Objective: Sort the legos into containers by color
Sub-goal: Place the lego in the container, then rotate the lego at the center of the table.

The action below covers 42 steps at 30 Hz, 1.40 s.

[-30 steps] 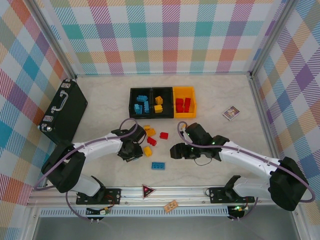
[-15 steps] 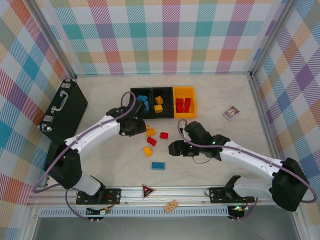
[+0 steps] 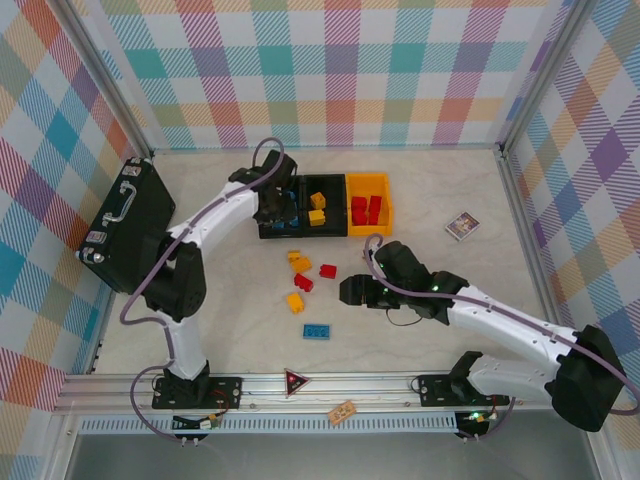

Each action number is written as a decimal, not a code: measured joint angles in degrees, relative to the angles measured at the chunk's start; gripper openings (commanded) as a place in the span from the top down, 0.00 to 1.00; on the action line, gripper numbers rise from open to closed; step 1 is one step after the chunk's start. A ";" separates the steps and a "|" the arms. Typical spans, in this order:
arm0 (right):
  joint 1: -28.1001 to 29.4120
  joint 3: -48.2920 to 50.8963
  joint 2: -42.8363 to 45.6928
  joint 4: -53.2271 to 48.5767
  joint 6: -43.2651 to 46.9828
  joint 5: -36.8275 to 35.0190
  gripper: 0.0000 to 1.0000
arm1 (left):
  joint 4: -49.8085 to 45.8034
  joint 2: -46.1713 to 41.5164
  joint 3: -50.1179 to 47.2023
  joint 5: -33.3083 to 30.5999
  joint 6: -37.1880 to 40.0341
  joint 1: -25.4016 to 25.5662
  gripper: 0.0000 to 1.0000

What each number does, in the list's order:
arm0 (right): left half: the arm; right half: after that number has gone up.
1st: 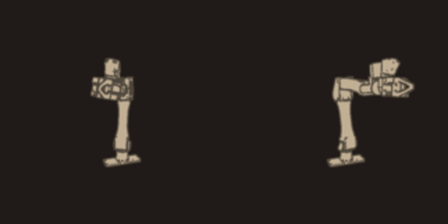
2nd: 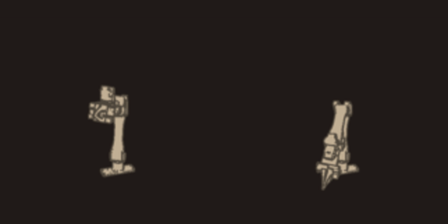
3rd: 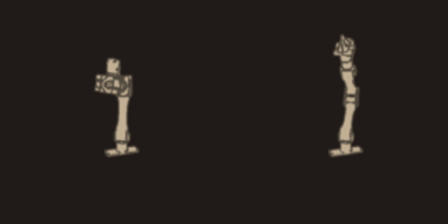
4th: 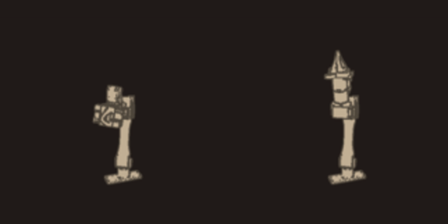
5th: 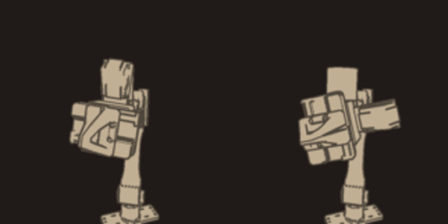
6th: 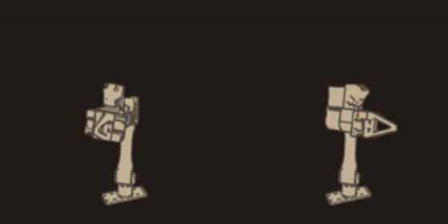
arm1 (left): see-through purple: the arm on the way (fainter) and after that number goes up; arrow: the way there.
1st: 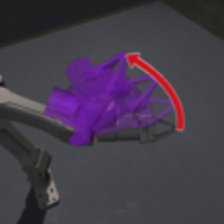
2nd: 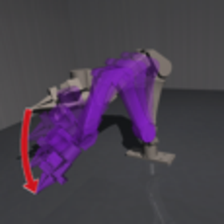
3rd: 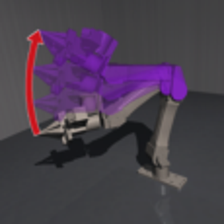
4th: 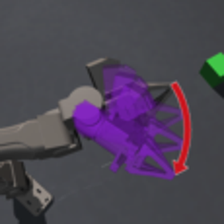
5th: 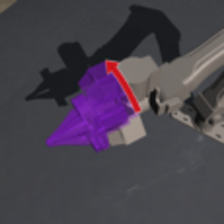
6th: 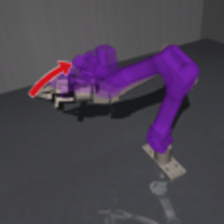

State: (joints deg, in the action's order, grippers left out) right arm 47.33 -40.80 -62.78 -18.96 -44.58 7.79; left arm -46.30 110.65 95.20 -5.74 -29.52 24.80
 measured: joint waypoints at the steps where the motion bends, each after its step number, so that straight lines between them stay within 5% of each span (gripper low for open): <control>1: 0.00 0.04 0.20 0.00 -0.04 -0.11 0.39 | -0.22 1.60 1.68 -0.04 0.42 -0.24 0.72; 12: 0.57 1.07 2.21 -0.28 -1.46 -1.42 0.39 | -4.96 15.87 17.57 -1.73 2.21 -2.19 0.65; 18: 0.81 1.86 2.97 -0.39 -1.79 -2.12 0.39 | -7.08 17.66 21.57 -2.38 2.69 -2.51 0.49; 24: 1.01 2.03 2.99 -0.37 -1.99 -2.58 0.39 | -7.72 17.53 21.70 -1.86 2.80 -2.49 0.48; 42: 0.52 -3.76 0.50 -9.07 1.40 -9.88 0.33 | -2.80 -3.17 1.75 5.16 3.85 0.24 0.48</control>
State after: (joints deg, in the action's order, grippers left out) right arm 47.86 -44.56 -62.28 -28.03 -43.18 -2.09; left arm -49.10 107.48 96.95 -0.58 -25.67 25.04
